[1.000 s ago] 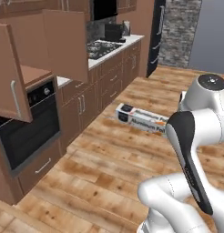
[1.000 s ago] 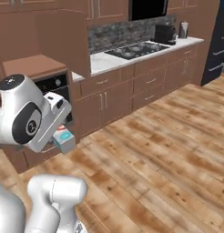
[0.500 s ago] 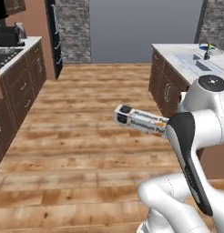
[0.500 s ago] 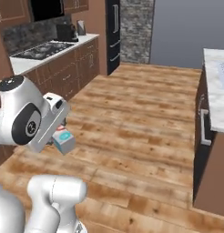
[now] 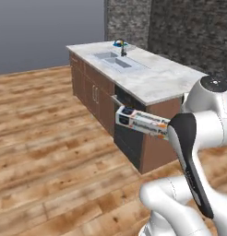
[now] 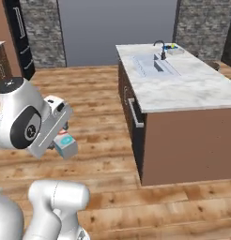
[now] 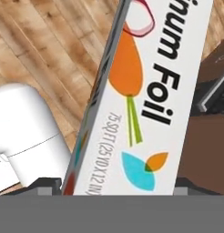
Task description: Retrieve the tupperware and aluminum foil from the cabinet and place them on the dining counter near the plate with corn and chicken drumstick to prepare for storing leftovers.
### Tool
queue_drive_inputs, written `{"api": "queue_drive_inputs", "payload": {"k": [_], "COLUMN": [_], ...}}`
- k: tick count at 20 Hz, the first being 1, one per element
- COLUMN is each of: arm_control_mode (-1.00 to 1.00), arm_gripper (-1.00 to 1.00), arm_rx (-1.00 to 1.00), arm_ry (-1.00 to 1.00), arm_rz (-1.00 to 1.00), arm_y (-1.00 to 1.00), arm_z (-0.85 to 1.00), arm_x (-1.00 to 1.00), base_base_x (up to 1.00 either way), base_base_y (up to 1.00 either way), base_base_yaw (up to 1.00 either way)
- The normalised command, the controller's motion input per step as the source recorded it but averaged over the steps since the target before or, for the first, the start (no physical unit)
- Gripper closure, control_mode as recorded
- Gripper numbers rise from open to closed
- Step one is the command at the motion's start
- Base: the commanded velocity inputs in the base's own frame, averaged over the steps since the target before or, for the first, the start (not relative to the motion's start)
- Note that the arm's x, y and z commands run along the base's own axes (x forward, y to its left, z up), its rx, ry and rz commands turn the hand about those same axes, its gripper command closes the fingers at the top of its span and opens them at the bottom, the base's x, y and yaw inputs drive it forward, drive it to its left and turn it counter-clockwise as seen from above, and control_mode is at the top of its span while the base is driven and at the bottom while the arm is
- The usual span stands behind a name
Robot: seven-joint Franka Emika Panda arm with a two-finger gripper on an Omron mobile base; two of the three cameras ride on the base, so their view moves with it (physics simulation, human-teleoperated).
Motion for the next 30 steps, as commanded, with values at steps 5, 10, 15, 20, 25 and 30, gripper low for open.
{"api": "queue_drive_inputs", "payload": {"k": [5,10,15,20,25,30], "arm_control_mode": [1.00,1.00,1.00,1.00,1.00,1.00], "arm_gripper": [1.00,1.00,1.00,1.00,1.00,1.00], "arm_rx": [0.00,0.00,0.00,0.00,0.00,0.00], "arm_ry": [0.00,0.00,0.00,0.00,0.00,0.00], "arm_rz": [0.00,0.00,0.00,0.00,0.00,0.00], "arm_y": [0.00,0.00,0.00,0.00,0.00,0.00], "arm_z": [0.00,0.00,0.00,0.00,0.00,0.00], "arm_x": [0.00,0.00,0.00,0.00,0.00,0.00], "base_base_x": [0.56,0.58,0.97,1.00,1.00,1.00], "base_base_y": [-0.53,-0.49,-0.20,-0.02,-0.01,-0.06], "base_base_yaw": [-0.60,-0.62,-0.50,-0.41,-0.38,-0.40]}}
